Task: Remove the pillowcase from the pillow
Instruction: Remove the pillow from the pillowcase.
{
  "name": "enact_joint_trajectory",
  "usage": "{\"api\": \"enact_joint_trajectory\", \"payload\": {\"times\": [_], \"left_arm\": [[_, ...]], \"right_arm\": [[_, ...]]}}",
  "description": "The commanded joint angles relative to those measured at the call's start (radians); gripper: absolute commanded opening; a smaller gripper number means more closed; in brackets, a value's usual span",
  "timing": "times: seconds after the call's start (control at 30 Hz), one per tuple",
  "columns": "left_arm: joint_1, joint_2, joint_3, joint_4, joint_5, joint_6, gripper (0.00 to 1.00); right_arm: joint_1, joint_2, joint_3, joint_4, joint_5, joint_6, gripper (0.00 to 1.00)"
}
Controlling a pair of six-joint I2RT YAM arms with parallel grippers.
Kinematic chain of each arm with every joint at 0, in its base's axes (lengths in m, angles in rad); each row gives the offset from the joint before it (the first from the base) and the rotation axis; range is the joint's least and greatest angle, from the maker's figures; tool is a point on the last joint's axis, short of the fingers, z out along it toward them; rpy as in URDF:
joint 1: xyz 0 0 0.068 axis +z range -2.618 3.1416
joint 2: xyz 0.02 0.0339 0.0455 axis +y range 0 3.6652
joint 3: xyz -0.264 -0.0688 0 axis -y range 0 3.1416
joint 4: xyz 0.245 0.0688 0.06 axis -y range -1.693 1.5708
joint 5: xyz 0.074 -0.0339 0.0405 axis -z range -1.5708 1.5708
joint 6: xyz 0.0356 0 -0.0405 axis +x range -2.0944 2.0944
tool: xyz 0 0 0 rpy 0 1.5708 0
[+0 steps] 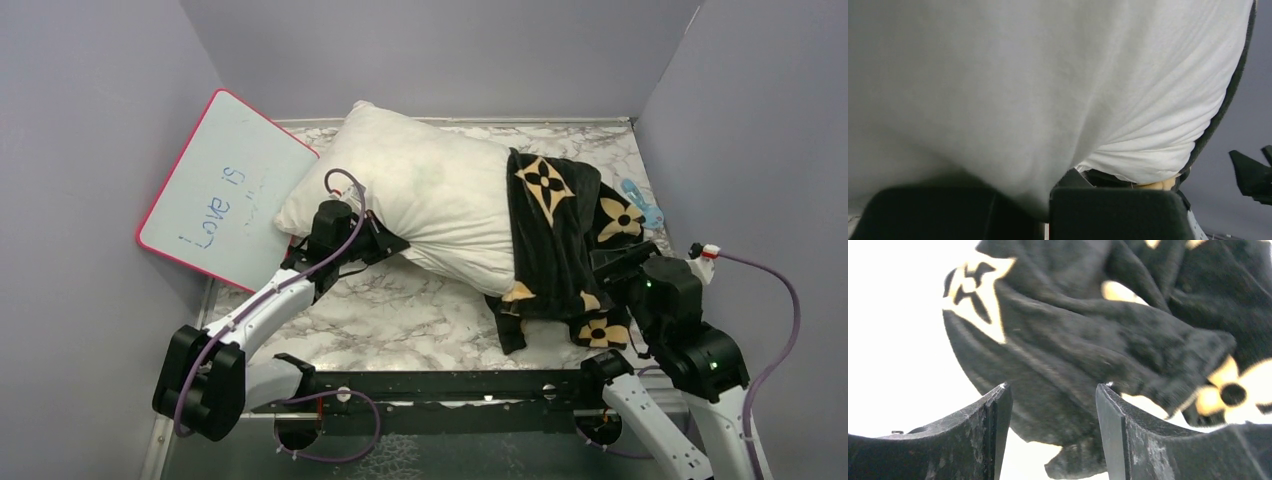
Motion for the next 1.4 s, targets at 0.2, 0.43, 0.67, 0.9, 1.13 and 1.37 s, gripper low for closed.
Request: {"api": "enact_joint_trajectory", "payload": {"times": [0.2, 0.43, 0.67, 0.9, 1.13, 1.37], "left_arm": [[-0.014, -0.104, -0.080, -0.094, -0.004, 0.118, 0.00], [-0.068, -0.157, -0.094, -0.163, 0.016, 0.173, 0.00], [-0.070, -0.225, 0.040, -0.333, 0.014, 0.246, 0.47], [-0.070, -0.138, 0.416, -0.422, 0.044, 0.358, 0.78], [-0.070, 0.321, 0.854, -0.433, 0.201, 0.527, 0.90], [-0.095, 0.857, 1.410, -0.620, 0.386, 0.750, 0.95]], "right_arm": [[-0.005, 0.294, 0.227, 0.227, -0.141, -0.510, 0.73], [-0.010, 0.668, 0.302, 0.363, -0.241, -0.594, 0.85], [-0.017, 0.822, 0.223, 0.426, -0.384, -0.613, 0.53], [-0.017, 0.682, 0.005, 0.517, -0.440, -0.615, 0.38], [-0.017, 0.613, -0.116, 0.547, -0.495, -0.571, 0.37], [-0.017, 0.520, -0.260, 0.642, -0.591, -0.516, 0.37]]}}
